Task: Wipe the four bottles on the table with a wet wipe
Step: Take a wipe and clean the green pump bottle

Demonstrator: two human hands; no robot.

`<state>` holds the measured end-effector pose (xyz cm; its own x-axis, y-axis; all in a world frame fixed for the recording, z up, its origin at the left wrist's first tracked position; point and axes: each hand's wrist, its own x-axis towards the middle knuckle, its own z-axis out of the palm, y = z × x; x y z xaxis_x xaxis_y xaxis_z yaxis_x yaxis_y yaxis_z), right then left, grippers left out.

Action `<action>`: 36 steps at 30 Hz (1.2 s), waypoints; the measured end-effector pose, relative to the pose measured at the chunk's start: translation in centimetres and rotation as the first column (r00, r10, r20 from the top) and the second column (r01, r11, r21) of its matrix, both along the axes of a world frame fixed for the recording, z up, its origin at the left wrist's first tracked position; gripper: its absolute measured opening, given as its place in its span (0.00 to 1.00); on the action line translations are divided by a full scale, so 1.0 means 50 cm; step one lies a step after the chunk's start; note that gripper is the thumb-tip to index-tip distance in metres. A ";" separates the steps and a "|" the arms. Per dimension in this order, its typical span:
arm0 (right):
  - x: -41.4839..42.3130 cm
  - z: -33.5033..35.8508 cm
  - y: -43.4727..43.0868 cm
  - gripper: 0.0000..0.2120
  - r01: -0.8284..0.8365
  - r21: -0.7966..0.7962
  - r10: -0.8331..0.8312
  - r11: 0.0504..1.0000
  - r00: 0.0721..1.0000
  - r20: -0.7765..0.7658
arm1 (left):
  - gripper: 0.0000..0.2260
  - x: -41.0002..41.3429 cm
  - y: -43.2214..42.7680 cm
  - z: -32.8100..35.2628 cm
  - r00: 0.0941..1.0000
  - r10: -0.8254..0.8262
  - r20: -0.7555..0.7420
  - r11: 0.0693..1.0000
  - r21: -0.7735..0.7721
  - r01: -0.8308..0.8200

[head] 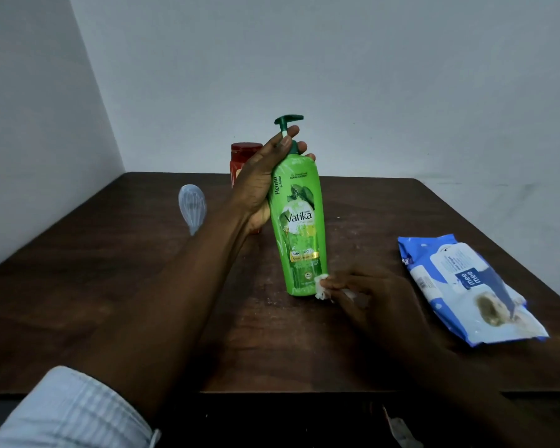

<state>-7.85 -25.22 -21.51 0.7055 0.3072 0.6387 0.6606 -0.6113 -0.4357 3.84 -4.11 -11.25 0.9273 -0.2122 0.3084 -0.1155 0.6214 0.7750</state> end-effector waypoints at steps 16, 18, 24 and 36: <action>0.133 0.197 0.089 0.06 0.020 0.228 -0.079 0.973 0.964 0.252 | 0.13 -0.014 0.001 0.019 0.992 -0.121 -0.040 0.992 0.030 0.122; 0.148 0.227 0.097 0.06 0.013 0.269 -0.078 0.963 0.970 0.232 | 0.13 -0.019 0.001 0.023 0.992 -0.125 -0.024 0.991 0.048 0.126; 0.155 0.259 0.108 0.06 0.021 0.292 -0.086 0.956 0.973 0.212 | 0.12 -0.026 0.001 0.027 0.991 -0.135 0.016 0.989 0.061 0.133; 0.125 0.242 0.128 0.16 -0.004 -0.075 0.035 0.997 0.909 0.416 | 0.11 -0.010 -0.011 0.016 0.995 -0.103 0.001 0.992 0.068 0.103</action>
